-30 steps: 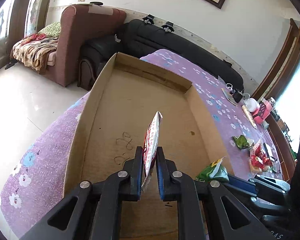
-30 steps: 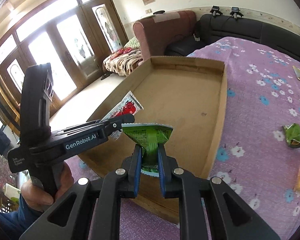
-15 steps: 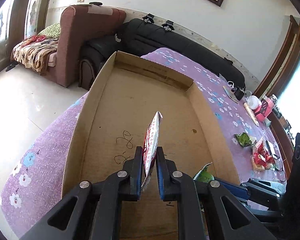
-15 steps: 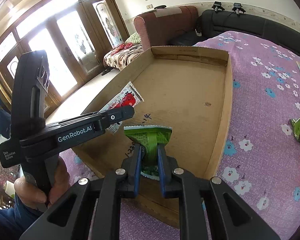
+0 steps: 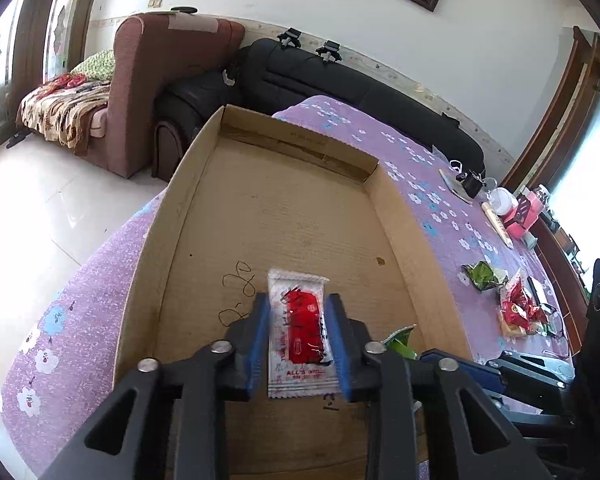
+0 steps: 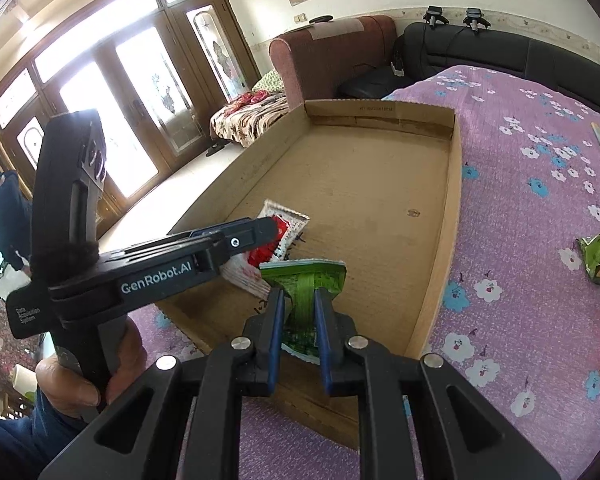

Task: Organize snacks
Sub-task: 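Open both grippers to drop the packets into the box, then grasp a green snack packet with the left gripper while the right grasps a red packet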

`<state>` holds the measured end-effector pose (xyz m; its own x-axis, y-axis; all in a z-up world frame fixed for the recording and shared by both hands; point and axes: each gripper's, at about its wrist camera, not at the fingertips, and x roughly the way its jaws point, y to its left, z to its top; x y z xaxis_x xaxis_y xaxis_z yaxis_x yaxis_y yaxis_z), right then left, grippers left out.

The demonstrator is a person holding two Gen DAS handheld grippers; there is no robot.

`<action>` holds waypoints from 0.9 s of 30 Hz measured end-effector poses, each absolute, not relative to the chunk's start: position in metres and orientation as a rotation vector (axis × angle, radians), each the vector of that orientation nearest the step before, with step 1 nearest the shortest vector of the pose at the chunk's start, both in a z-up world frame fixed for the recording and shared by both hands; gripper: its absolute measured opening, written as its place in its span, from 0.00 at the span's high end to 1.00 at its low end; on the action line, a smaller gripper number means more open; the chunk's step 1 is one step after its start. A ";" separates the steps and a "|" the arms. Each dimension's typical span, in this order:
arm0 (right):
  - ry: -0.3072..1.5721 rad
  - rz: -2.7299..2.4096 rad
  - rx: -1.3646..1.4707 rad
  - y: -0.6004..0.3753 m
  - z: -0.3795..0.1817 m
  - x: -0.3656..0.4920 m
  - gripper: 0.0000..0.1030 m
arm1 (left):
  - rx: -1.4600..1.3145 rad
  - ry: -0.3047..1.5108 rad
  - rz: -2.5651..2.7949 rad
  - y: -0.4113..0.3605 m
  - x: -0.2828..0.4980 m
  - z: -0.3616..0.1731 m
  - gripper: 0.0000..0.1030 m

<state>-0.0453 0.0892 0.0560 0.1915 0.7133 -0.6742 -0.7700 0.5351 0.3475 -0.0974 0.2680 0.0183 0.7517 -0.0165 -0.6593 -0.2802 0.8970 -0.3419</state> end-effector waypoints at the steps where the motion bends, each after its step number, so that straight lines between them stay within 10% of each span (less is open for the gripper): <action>1: 0.898 1.042 -0.071 0.088 0.058 -0.046 0.85 | -0.441 0.702 0.151 0.268 -0.099 0.020 0.64; 27: 0.817 0.875 0.139 -0.038 0.097 -0.005 0.74 | -0.331 0.690 0.062 0.202 -0.093 0.067 0.47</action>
